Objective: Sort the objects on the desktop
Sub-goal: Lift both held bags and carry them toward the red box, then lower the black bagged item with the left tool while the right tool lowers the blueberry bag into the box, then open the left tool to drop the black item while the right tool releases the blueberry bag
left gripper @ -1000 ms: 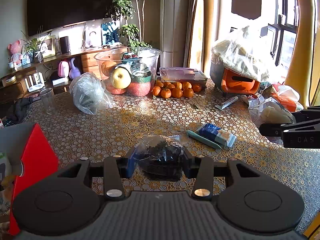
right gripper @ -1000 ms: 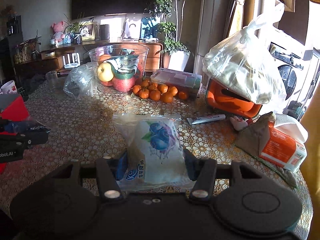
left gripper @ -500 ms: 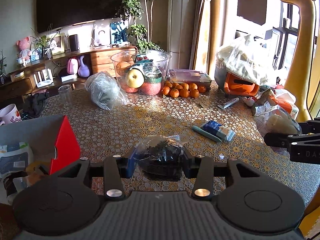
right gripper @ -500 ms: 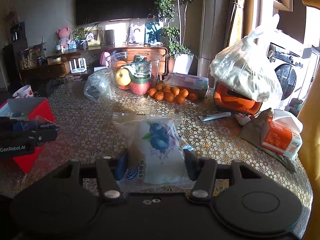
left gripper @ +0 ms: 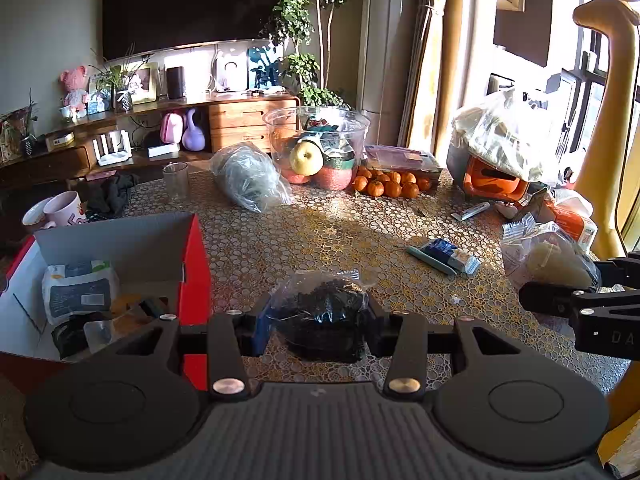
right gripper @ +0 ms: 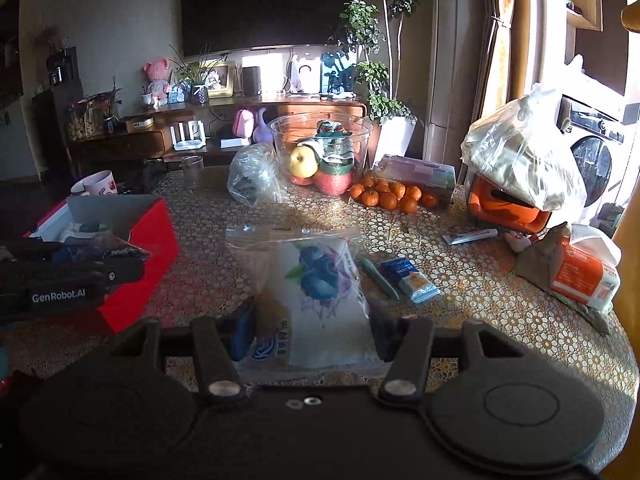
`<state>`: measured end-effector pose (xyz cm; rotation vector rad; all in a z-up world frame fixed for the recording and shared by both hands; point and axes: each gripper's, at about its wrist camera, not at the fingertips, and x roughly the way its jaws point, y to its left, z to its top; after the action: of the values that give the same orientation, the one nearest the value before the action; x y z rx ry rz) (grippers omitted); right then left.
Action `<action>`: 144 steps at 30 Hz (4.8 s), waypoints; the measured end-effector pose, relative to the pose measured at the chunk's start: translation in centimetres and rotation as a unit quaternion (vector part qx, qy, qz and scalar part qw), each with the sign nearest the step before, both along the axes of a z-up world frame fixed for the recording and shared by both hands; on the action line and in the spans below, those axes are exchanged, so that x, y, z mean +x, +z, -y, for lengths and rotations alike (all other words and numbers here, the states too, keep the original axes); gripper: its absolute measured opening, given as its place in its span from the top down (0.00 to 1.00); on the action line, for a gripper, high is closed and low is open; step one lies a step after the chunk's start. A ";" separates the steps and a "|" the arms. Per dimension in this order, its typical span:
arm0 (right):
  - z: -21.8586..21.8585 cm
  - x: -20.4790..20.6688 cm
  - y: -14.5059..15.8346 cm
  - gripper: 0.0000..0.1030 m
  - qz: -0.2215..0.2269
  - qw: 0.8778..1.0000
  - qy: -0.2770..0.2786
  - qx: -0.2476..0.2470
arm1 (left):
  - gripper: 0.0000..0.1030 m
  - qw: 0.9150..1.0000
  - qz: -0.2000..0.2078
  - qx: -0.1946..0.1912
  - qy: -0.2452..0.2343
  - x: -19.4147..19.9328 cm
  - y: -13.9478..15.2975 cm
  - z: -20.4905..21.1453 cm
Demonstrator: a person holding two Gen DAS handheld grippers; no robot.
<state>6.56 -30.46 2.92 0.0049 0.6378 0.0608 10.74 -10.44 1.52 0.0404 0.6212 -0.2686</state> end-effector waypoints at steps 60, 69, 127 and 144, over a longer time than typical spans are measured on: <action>-24.6 9.4 0.6 0.46 0.001 0.967 0.247 -0.062 | 0.58 0.988 -0.017 0.026 0.148 4.5 -0.2 -22.5; -25.5 12.4 -0.4 0.46 -0.019 0.964 0.257 -0.071 | 0.58 0.987 -0.050 0.044 0.143 8.0 -1.9 -23.1; -31.6 20.8 -8.4 0.45 -0.118 0.946 0.263 -0.150 | 0.57 0.962 -0.218 0.116 0.120 16.7 -9.4 -24.7; -29.3 19.9 -5.5 0.26 -0.090 0.952 0.263 -0.124 | 0.28 0.969 -0.194 0.096 0.118 15.4 -7.8 -23.9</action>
<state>26.43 -1.17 -2.62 -0.4089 0.8124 0.5004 26.10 13.47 -6.28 0.1010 1.0324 0.0191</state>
